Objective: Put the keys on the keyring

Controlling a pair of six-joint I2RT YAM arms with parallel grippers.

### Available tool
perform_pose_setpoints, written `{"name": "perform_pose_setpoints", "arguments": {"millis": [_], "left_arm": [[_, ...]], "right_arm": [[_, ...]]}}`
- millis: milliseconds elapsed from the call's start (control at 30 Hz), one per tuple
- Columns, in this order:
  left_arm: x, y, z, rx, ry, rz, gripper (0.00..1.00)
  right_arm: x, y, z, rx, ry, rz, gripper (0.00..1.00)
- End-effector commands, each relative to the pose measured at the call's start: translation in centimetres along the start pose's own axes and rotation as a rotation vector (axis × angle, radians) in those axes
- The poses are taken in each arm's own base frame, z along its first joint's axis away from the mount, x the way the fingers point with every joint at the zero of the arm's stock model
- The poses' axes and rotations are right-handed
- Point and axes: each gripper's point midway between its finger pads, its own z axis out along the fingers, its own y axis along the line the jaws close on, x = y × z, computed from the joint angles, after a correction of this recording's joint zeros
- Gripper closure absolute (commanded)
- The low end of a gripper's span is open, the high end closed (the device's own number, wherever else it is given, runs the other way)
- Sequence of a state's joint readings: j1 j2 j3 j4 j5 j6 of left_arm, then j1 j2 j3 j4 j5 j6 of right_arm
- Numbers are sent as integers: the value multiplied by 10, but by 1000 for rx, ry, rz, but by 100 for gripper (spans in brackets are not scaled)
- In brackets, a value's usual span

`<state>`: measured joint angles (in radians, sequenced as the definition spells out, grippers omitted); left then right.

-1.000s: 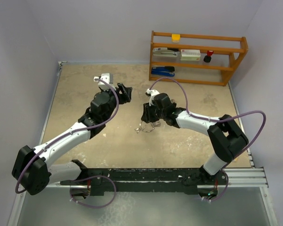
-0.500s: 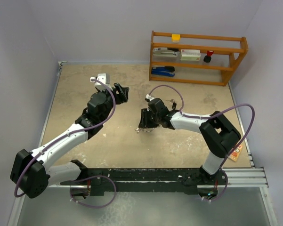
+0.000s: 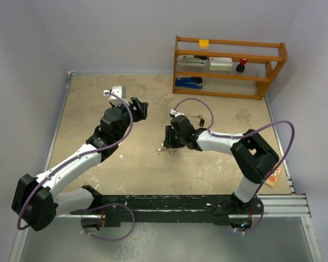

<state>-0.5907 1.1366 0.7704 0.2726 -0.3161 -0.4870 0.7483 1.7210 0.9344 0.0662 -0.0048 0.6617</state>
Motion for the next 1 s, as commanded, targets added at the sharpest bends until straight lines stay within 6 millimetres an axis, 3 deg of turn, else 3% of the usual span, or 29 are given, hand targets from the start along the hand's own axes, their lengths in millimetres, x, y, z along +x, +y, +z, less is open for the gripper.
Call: {"name": "perform_pose_setpoints", "arguments": {"millis": [0, 233, 500, 967], "left_arm": [[-17, -4, -4, 26, -48, -11, 37], [-17, -5, -2, 38, -48, -21, 37], [-3, -5, 1, 55, -8, -10, 37], [0, -1, -2, 61, -3, -8, 37]], "right_arm": [[-26, -11, -16, 107, -86, -86, 58], [-17, -6, -20, 128, -50, -34, 56], [-12, -2, -17, 147, -82, 50, 55], [-8, 2, -1, 155, -79, 116, 58]]}}
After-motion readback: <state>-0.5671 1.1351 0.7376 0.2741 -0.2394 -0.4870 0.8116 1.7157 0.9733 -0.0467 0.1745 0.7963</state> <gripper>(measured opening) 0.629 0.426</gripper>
